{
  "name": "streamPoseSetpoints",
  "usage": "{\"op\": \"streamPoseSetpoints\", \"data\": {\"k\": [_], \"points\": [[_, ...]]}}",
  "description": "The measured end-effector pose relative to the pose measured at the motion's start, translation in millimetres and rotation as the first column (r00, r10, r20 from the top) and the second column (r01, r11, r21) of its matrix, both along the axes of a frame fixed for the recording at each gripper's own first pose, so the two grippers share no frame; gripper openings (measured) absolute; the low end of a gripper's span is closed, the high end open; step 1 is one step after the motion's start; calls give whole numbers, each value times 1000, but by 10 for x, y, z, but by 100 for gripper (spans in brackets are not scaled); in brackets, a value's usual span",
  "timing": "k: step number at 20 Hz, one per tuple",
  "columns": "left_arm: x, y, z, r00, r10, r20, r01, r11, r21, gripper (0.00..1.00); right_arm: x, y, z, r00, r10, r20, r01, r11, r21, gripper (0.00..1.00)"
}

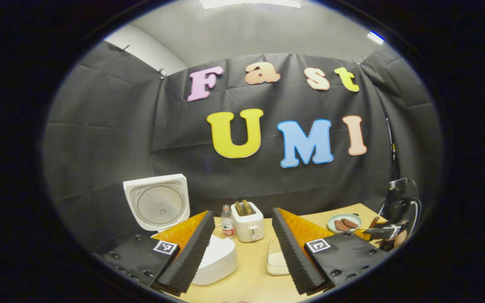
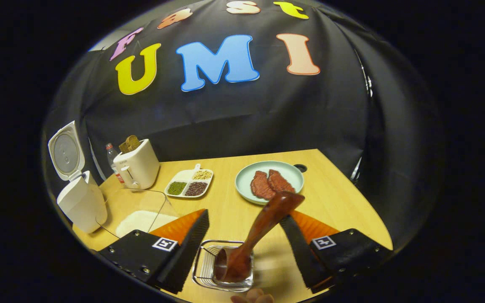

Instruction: Close the left gripper, press the button to open the rice cooker; take a wooden spoon from the chopstick holder with the right hand, scoop a spoonful of rice and pour it into the rice cooker, then put the wooden spoon back into the chopstick holder.

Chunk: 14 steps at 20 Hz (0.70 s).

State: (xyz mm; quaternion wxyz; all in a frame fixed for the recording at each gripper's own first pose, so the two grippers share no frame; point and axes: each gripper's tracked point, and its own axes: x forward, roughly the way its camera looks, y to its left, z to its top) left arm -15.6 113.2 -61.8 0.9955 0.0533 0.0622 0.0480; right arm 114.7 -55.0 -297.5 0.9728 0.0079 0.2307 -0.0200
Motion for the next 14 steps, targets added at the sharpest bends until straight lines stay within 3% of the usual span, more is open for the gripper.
{"op": "streamPoseSetpoints", "data": {"k": [1, 3, 7, 10, 14], "points": [[9, 31, -5, 1000, 10, 1, -10, 1000, -5, 95, -55, -78, 199, 999, -21, 33, 22, 1000, -10, 96], [50, 68, -29, 1000, 20, -5, -20, 1000, -19, 96, -207, -134, 696, 993, -44, 109, 44, 999, 2, 99], [217, 144, -38, 1000, 11, -12, -11, 998, -66, 96, -359, -74, 1776, 952, -29, 304, 35, 999, -15, 98], [368, 221, 38, 1000, 5, 5, -5, 998, -56, 95, -444, 63, 2157, 944, -26, 330, 25, 1000, 7, 94], [546, 301, 197, 1000, 5, 27, -4, 999, -52, 95, -494, 139, 2468, 932, -61, 356, 55, 998, 28, 98]]}}
